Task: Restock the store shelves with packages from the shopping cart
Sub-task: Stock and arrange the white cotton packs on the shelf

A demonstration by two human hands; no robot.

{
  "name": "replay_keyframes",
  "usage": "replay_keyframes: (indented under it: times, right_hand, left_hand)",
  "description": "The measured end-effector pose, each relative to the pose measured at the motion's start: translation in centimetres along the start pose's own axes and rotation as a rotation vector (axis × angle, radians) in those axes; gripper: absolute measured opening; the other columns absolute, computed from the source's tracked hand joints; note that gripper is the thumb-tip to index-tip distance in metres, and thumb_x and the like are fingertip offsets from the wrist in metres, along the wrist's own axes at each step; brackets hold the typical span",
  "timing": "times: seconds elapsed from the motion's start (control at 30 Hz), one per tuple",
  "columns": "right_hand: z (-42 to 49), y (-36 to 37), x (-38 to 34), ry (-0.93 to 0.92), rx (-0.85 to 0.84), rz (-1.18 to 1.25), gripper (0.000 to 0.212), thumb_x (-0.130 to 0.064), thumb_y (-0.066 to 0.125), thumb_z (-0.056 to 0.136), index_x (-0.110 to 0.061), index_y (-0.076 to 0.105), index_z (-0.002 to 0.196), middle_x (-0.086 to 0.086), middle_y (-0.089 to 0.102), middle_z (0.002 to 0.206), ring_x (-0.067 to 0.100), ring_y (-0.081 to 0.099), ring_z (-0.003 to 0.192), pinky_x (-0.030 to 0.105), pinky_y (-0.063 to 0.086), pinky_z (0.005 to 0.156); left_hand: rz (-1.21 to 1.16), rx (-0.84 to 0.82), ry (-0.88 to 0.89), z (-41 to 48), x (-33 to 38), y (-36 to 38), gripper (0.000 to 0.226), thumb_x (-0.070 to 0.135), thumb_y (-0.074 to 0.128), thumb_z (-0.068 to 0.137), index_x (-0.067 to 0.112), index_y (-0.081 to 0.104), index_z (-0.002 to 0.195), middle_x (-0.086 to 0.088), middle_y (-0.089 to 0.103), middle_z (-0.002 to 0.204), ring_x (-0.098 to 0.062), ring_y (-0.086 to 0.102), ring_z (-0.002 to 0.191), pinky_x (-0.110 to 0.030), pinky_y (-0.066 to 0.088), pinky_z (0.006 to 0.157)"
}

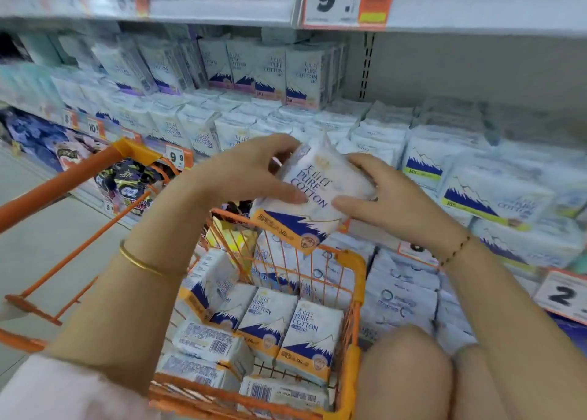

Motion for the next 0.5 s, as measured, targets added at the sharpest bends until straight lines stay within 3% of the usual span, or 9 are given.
replay_keyframes:
  times: [0.1, 0.17, 0.23, 0.3, 0.4, 0.5]
  right_hand:
    - [1.6, -3.9, -0.3, -0.109, 0.222, -0.125, 0.053, -0.017, 0.073, 0.077, -0.018, 0.051, 0.125, -0.014, 0.050, 0.107, 0.010, 0.048, 0.103, 0.013, 0.039, 0.088]
    - [2.9, -5.7, -0.2, -0.286, 0.417, -0.313, 0.050, -0.011, 0.070, 0.076, -0.011, 0.053, 0.122, -0.004, 0.050, 0.113, 0.013, 0.044, 0.108, 0.007, 0.031, 0.087]
    - [4.6, -6.9, 0.5, -0.363, 0.531, -0.486, 0.046, -0.009, 0.067, 0.078, -0.008, 0.052, 0.122, 0.008, 0.053, 0.119, 0.022, 0.046, 0.112, 0.020, 0.034, 0.091]
    - [7.0, -7.3, 1.8, -0.314, 0.562, -0.638, 0.048, -0.002, 0.063, 0.078, -0.008, 0.051, 0.124, 0.014, 0.051, 0.123, 0.034, 0.048, 0.111, 0.037, 0.043, 0.084]
    - [12.1, -7.4, 4.6, -0.170, 0.550, -0.806, 0.052, 0.008, 0.057, 0.075, -0.008, 0.050, 0.124, 0.017, 0.048, 0.125, 0.038, 0.046, 0.113, 0.042, 0.051, 0.070]
    - [17.8, -8.4, 6.8, -0.021, 0.516, -0.796, 0.052, 0.003, 0.050, 0.085, -0.009, 0.040, 0.134, 0.017, 0.041, 0.134, 0.034, 0.037, 0.125, 0.047, 0.050, 0.084]
  left_hand:
    - [-0.030, 0.163, 0.169, 3.3, 1.6, 0.1, 0.052, 0.017, 0.076, 0.074, 0.028, 0.051, 0.118, 0.006, 0.060, 0.115, -0.008, 0.055, 0.106, -0.014, 0.047, 0.085]
    - [0.028, 0.325, 0.206, 6.0, 1.6, 0.1, 0.058, 0.022, 0.071, 0.080, 0.026, 0.044, 0.130, 0.002, 0.051, 0.131, -0.011, 0.047, 0.120, -0.021, 0.040, 0.098]
    - [0.137, 0.409, 0.157, 9.2, 1.1, -0.1, 0.062, 0.026, 0.063, 0.086, 0.018, 0.035, 0.140, -0.004, 0.039, 0.143, -0.018, 0.035, 0.132, -0.032, 0.030, 0.108]
    - [0.268, 0.375, 0.099, 12.7, 0.4, -0.1, 0.059, 0.025, 0.056, 0.091, 0.011, 0.030, 0.143, -0.009, 0.032, 0.148, -0.024, 0.029, 0.136, -0.036, 0.025, 0.111]
    - [0.418, 0.286, 0.055, 17.8, -0.7, 0.7, 0.050, 0.016, 0.047, 0.093, 0.004, 0.035, 0.140, -0.016, 0.035, 0.145, -0.029, 0.034, 0.133, -0.037, 0.029, 0.107]
    - [0.506, 0.195, 0.041, 22.3, -0.7, 2.2, 0.047, 0.019, 0.039, 0.095, 0.004, 0.036, 0.139, -0.020, 0.038, 0.142, -0.034, 0.037, 0.129, -0.041, 0.033, 0.105]
Point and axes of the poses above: each hand's wrist, its own z-axis towards the middle knuckle, its own y-axis out of the palm, x = y × z, the point moved 2 cm from there along z, towards the middle knuckle
